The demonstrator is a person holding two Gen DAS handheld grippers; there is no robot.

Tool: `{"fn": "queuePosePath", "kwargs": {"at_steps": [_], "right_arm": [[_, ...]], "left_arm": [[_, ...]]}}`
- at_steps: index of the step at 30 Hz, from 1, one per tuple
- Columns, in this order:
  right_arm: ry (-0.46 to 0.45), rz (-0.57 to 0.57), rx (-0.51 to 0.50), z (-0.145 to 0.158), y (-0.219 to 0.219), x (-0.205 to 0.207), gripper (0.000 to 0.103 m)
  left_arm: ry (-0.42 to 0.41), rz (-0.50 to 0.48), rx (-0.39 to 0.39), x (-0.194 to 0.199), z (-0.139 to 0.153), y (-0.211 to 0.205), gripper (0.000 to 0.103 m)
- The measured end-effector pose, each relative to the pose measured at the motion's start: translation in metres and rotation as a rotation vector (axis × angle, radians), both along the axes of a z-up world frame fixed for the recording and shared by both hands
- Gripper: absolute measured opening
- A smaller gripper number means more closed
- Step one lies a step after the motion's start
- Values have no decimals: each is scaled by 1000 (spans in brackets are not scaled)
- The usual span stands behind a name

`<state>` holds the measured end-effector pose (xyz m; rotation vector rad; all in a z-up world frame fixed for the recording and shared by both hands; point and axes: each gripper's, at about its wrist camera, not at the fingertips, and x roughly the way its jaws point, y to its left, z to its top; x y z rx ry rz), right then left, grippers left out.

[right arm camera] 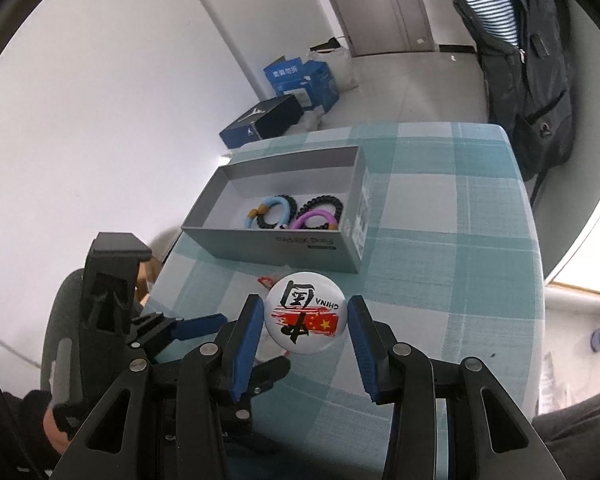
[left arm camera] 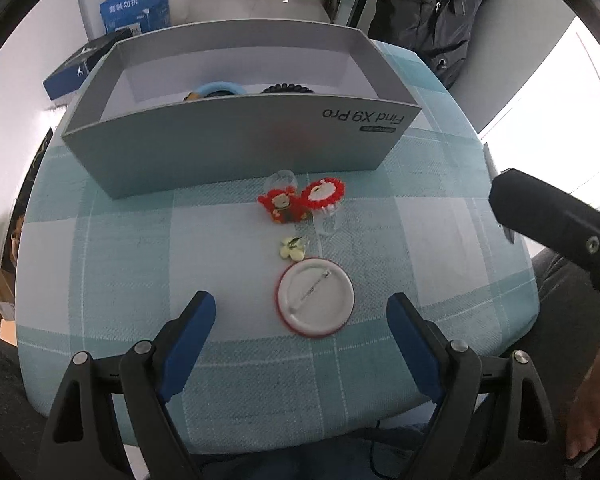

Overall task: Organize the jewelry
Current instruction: 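Grasp the white pin-back badge with the left gripper while the right gripper holds the printed badge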

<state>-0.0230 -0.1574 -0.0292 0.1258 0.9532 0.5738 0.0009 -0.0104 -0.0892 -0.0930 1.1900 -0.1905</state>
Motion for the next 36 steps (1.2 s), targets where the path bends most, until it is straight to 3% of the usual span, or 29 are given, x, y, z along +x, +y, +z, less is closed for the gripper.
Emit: {"fn": "queuePosePath", "kwargs": {"at_steps": [2,3,5,9,10,12,20,23,30,32,34,35,36], "right_arm": [[8,-22,12,-2,-7,3,42],[13,-30,20,-3,-9,4,42],[28,-49,38,-4,-15,8,42],[57,-79,69,-8,-22,15,42],[59,-79,75,-8,-23,16,42],[50,-82,80,-7,-23,15,42],[47,-78,89,-6,-26,12,42],[49,-84,95,-6,-28,13,42],[54,-83,93,-8,-27,14,42],[53,-80,87,-8,-26,14,42],[52,-75,84,-8,-24,14,42],[51,-74,83,-8,-24,14,42],[50,-72,83,-8,-23,14,42]], "left_arm": [[-15,-1,20,0,0,-1,80],[-31,2,43,0,0,-2,68],[-74,-11,94,-3,1,-7,58],[-86,-34,97,-3,1,-10,57],[-88,-41,101,-4,0,-11,54],[-92,-71,95,-2,0,-17,39],[-92,-81,84,-3,2,-18,33],[-98,-67,57,-2,5,-13,19],[-51,-29,-17,2,3,-4,19],[-28,-23,-73,-1,5,-1,20],[-52,-30,-73,-4,11,-1,38],[-68,-33,-75,-6,13,-2,57],[-75,-31,-81,-7,14,-1,68]]}}
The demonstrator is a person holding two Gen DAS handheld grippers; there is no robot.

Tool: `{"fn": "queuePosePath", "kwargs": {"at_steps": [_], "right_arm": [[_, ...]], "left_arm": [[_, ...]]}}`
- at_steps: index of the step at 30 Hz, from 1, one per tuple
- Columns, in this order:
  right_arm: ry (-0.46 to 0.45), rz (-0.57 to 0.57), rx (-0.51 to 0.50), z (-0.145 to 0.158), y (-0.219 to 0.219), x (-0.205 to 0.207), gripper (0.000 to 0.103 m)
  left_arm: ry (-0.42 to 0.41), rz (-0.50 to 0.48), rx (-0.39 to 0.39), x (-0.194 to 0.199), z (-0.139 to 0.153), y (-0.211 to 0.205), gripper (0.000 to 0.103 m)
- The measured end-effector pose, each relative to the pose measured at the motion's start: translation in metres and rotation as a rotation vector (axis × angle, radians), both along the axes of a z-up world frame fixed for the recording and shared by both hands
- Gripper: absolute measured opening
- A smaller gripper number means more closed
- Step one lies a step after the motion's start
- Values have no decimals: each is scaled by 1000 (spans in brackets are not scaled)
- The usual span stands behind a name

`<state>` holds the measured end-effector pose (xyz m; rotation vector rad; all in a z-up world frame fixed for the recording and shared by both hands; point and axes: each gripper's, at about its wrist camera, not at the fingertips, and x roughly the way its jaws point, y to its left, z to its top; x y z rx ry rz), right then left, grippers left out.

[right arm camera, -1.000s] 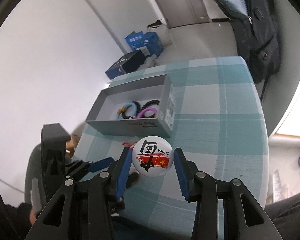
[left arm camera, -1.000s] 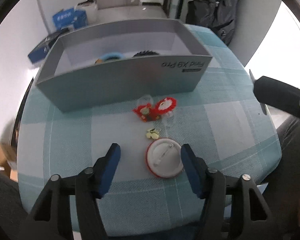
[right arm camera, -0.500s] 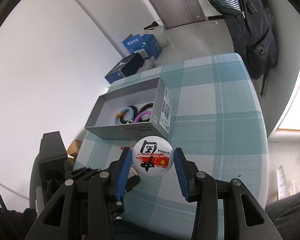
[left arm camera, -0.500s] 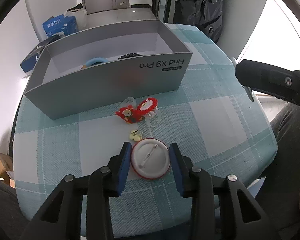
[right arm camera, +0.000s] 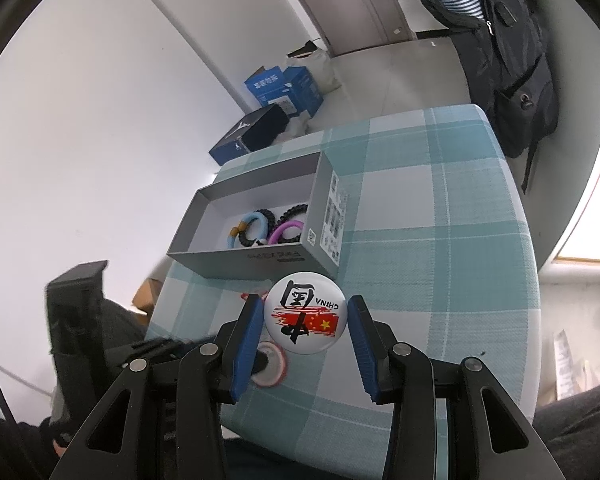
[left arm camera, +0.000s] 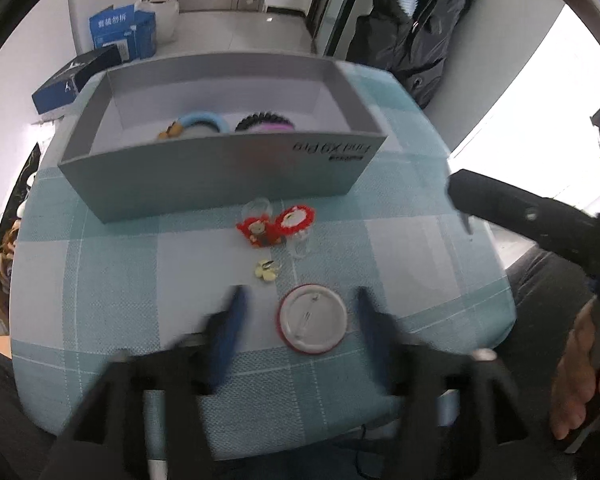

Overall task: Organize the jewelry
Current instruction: 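Grasp the white pin-back badge with the left gripper while the right gripper holds the printed badge, then lower both badges into the grey box and open both grippers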

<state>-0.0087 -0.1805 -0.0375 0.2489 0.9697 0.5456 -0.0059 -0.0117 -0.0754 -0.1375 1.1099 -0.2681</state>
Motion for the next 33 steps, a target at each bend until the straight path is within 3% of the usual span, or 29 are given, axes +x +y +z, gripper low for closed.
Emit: {"fn": "queuePosePath", "kwargs": {"at_steps": [5,13,16,19,27,33], "right_arm": [[-4,7,-4,0,2,-1,42],[1,-9,4,-1,-2,0,42],[2,-18,9,0,-3,1,42],[3,-18,10,0,-4,1,42],[3,-14,3,-1,-2,1,42],[5,-32,53,2,-9,2,42]], "left_arm": [[49,-8,48,4,-13,-7,69],[-17,-79,243,-6,-18,-31,69],[-14,-81,221,-4,-18,-30,66],[-29,-79,220,-1,-15,-28,38],[-19,-60,181,2,-12,-20,38],[-84,13,123,6,19,7,38]]}}
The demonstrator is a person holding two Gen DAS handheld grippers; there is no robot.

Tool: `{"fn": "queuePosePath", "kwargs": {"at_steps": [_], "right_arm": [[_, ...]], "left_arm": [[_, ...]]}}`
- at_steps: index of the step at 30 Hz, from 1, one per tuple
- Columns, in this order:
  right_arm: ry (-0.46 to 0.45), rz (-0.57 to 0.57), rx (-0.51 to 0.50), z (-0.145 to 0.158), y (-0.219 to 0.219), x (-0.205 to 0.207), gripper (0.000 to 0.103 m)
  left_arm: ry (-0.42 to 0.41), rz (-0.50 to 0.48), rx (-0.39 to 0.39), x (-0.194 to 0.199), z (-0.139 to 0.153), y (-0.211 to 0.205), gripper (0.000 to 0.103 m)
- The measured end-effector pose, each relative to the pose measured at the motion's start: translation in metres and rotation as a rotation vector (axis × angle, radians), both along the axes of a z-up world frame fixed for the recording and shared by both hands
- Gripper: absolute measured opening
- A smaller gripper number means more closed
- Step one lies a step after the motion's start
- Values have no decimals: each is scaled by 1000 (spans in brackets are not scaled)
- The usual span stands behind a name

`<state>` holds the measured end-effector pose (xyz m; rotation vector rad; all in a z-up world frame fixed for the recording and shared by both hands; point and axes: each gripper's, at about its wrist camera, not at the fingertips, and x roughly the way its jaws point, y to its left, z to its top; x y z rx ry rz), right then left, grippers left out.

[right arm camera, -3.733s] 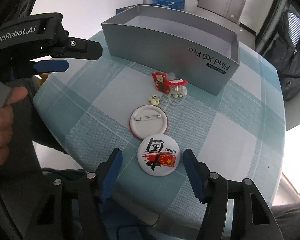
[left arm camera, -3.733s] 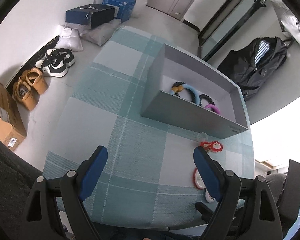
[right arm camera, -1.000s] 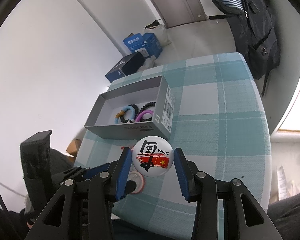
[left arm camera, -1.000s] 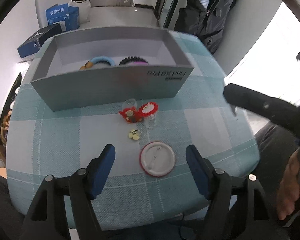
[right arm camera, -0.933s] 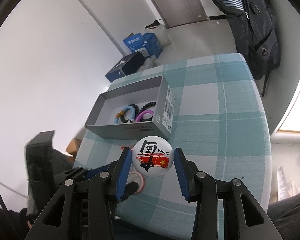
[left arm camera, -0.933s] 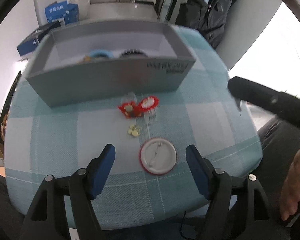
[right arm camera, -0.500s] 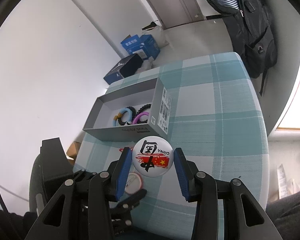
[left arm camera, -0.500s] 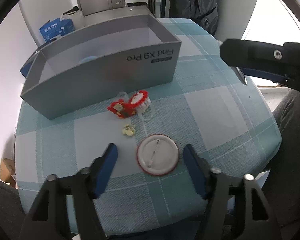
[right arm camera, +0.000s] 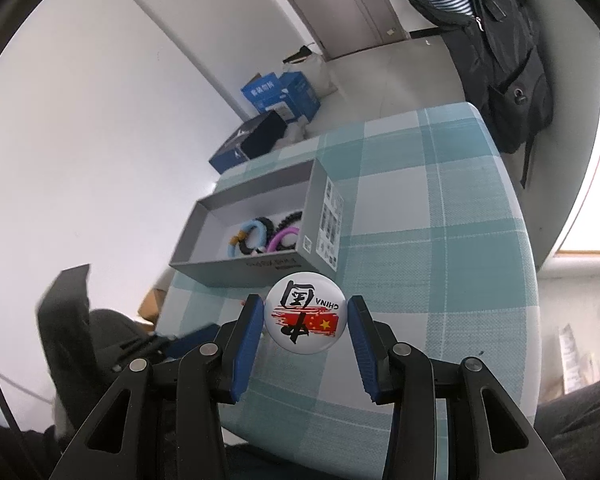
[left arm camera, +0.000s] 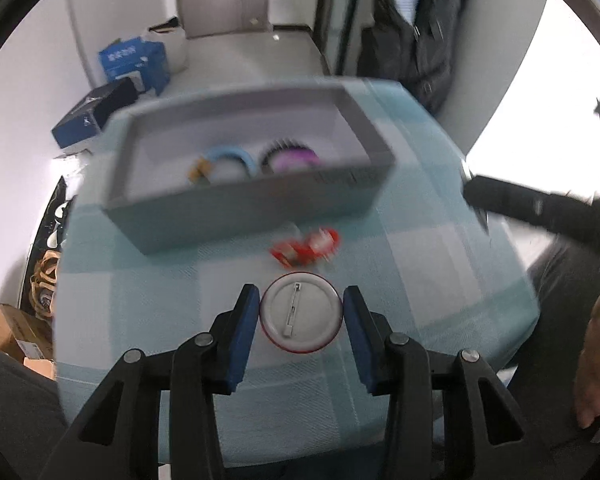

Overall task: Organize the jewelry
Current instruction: 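Lower both badges into the grey box and open both grippers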

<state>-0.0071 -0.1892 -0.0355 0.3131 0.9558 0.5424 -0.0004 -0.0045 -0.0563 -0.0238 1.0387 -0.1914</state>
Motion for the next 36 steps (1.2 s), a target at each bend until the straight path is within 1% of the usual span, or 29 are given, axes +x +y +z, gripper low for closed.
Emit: {"fn": "queuePosePath", "kwargs": {"at_steps": [4,6,9,12,18,23,27,31,33,34,36], "right_arm": [[-13,0,22,8,0,3,42],[-7,11,34,12,2,7,42],[-10,30,50,19,8,13,42],[-19,54,55,29,17,24,42],[-56,121,61,52,46,53,42],[-69,173,24,62,70,76,42],[-49,211,-40,53,87,91,42],[-21,223,-79,37,98,100,42],[-14,217,-107,30,101,103,42],[-6,216,-116,26,102,105,42],[15,212,-119,19,102,109,42]], "left_arm": [[-27,70,-68,15,22,23,38],[-55,94,-95,22,34,32,38],[-80,91,-104,37,47,38,38],[-88,82,-114,44,52,42,38],[-61,22,-135,72,59,54,38],[-39,-6,-190,89,62,60,38],[-22,-19,-214,94,52,61,38],[-3,32,-257,99,38,67,38],[40,30,-290,105,34,68,38],[45,29,-292,107,32,69,38],[52,32,-271,111,27,71,38]]}}
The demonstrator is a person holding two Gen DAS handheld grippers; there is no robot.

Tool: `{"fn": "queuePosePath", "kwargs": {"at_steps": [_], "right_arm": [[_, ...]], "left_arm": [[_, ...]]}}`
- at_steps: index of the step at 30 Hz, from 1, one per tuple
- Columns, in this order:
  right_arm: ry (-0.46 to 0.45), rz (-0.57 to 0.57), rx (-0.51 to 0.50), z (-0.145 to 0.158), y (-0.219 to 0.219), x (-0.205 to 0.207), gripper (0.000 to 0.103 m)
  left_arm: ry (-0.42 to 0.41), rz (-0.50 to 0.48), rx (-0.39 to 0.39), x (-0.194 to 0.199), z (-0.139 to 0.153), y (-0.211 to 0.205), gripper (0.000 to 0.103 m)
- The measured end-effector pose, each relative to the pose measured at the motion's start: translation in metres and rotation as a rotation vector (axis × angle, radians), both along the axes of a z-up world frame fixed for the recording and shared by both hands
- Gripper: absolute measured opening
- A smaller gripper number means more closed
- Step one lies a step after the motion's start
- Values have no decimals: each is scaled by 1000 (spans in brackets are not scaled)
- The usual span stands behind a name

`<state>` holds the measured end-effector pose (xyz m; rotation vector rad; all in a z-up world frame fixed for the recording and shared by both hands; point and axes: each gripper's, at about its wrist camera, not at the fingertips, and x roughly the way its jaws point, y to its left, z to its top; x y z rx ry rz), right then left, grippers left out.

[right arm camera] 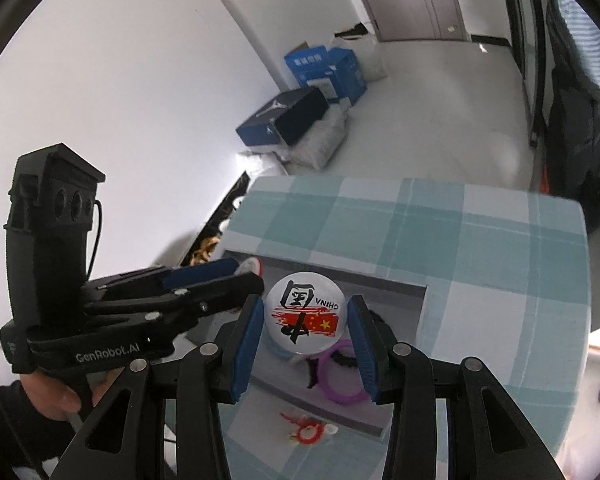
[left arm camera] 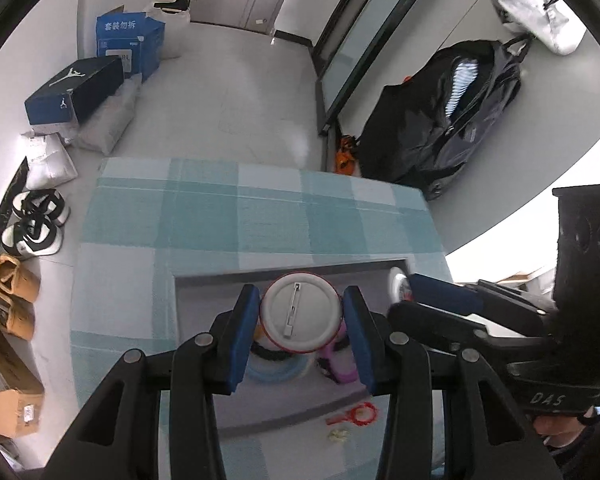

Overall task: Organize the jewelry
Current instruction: 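Lower both badges into the grey box and open both grippers, then move both grippers back over the remaining jewelry on the table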

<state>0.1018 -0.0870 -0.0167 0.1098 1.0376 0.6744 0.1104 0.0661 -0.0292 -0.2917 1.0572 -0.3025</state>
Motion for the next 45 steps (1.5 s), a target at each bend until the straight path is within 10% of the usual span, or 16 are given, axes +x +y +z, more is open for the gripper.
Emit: {"fn": "queuePosePath", "kwargs": {"at_steps": [18,21,23,45], "right_arm": [[33,-31,1,-9,-5,12,44],[19,-30,11,-4,-6,11,49],[10,-33,28,0,-10,9,53],[-142,-101,93,35,-38,-41,76]], "left_arm": [[80,1,-30,15,-18,7,40],[71,1,-72,14,-16,10,76],[51,-1,-103,11,-12,12,81],[-142,44,80,-30,6,18,81]]}}
